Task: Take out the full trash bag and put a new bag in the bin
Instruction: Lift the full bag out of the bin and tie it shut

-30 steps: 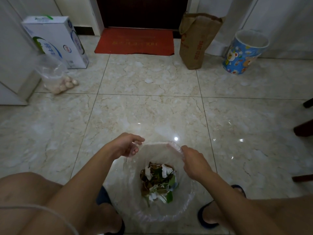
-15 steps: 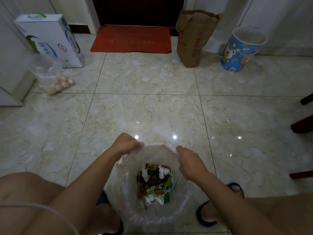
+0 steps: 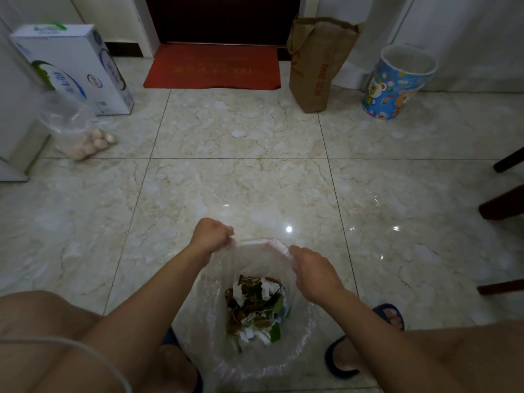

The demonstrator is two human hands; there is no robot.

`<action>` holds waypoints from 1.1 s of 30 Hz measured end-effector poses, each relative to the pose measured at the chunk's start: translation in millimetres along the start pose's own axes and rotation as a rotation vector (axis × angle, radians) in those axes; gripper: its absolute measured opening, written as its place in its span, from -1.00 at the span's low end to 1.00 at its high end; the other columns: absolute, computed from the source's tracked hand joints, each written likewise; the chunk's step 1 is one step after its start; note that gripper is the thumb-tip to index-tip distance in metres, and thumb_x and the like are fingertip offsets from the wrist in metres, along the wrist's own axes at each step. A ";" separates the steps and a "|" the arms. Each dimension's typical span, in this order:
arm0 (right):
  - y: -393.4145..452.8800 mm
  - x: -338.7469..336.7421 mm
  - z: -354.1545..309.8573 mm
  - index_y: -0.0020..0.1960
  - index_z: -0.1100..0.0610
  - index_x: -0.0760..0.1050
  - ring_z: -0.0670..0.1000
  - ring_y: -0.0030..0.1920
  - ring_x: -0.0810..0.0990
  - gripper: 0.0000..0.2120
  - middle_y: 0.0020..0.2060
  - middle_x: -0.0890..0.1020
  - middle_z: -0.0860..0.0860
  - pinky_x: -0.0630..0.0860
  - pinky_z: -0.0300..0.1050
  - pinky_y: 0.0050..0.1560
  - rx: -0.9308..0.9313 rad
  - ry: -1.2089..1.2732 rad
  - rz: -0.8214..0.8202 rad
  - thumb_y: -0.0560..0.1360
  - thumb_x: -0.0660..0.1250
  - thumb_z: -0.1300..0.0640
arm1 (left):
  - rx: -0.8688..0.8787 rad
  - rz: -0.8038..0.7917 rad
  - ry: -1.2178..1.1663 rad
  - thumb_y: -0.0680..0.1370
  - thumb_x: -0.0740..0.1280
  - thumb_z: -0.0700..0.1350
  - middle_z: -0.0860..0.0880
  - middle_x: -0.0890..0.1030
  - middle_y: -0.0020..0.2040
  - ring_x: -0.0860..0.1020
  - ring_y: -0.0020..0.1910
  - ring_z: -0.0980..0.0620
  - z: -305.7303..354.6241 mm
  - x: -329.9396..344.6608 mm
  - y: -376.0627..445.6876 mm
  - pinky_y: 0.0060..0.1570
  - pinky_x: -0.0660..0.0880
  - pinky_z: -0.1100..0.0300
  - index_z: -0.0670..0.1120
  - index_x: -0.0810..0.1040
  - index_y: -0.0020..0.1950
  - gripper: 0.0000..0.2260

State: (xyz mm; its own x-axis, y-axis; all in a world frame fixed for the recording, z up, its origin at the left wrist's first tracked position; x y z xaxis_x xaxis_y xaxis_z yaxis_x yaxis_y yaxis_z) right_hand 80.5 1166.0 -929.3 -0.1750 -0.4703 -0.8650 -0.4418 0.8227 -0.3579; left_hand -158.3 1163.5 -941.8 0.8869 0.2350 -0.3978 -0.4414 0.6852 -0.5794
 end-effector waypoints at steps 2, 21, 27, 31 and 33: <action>0.6 1.6 -0.8 0.18 0.09 0.43 0.05 -0.14 0.54 -0.72 -0.08 0.52 0.00 0.39 -0.13 -0.21 -0.011 -0.002 -0.003 0.50 0.26 0.29 | -0.124 -0.040 0.023 0.52 0.37 -0.27 -0.20 0.55 -0.30 0.50 -0.42 -0.05 -3.5 0.6 6.7 -0.38 0.40 0.17 -0.31 0.56 -0.13 -0.90; 3.6 15.0 -24.1 0.40 0.02 0.33 0.16 0.02 0.58 -0.48 0.12 0.54 0.06 0.51 0.00 -0.05 -0.200 -0.046 -0.097 0.48 0.26 0.32 | -0.250 -0.666 0.275 0.55 0.26 -0.43 -0.14 0.62 -0.30 0.54 -0.44 0.10 -26.8 -3.7 16.3 -0.42 0.45 0.27 -0.30 0.64 0.05 -0.81; 6.3 16.7 -27.0 0.39 0.03 0.33 0.17 0.02 0.58 -0.48 0.12 0.53 0.07 0.50 0.01 -0.06 -0.205 -0.070 -0.104 0.47 0.27 0.32 | -0.384 -0.819 0.391 0.53 0.34 0.11 -0.13 0.63 -0.09 0.56 -0.17 -0.02 -36.3 -13.5 8.4 -0.15 0.50 0.15 -0.23 0.66 0.09 -0.59; 5.2 15.6 -29.5 0.40 0.03 0.32 0.17 0.05 0.57 -0.47 0.14 0.52 0.07 0.47 -0.01 -0.05 -0.205 -0.075 -0.108 0.48 0.27 0.32 | -0.345 -0.859 0.299 0.55 0.32 -0.19 -0.15 0.59 -0.26 0.54 -0.32 -0.01 -40.7 -25.3 3.7 -0.23 0.47 0.15 -0.26 0.64 -0.13 -0.84; 4.8 15.0 -29.9 0.41 0.03 0.31 0.17 0.06 0.57 -0.47 0.15 0.52 0.07 0.46 -0.02 -0.05 -0.204 -0.078 -0.116 0.48 0.27 0.31 | -0.285 -0.811 0.323 0.54 0.31 -0.29 -0.15 0.60 -0.33 0.54 -0.38 0.00 -41.5 -29.2 3.5 -0.29 0.48 0.18 -0.31 0.64 -0.15 -0.85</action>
State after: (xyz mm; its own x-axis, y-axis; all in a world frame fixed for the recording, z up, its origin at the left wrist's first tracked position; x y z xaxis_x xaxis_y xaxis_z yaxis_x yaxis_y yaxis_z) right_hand 49.4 1153.4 -933.5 -0.0482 -0.5251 -0.8497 -0.6245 0.6797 -0.3846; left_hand -191.4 1130.4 -961.8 0.8772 -0.4773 0.0526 0.2447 0.3500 -0.9042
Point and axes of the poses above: each hand's wrist, its own y-axis towards the middle knuckle, its own x-axis out of the palm, z = x × y, the point moved 4 cm from there along y, towards the middle knuckle
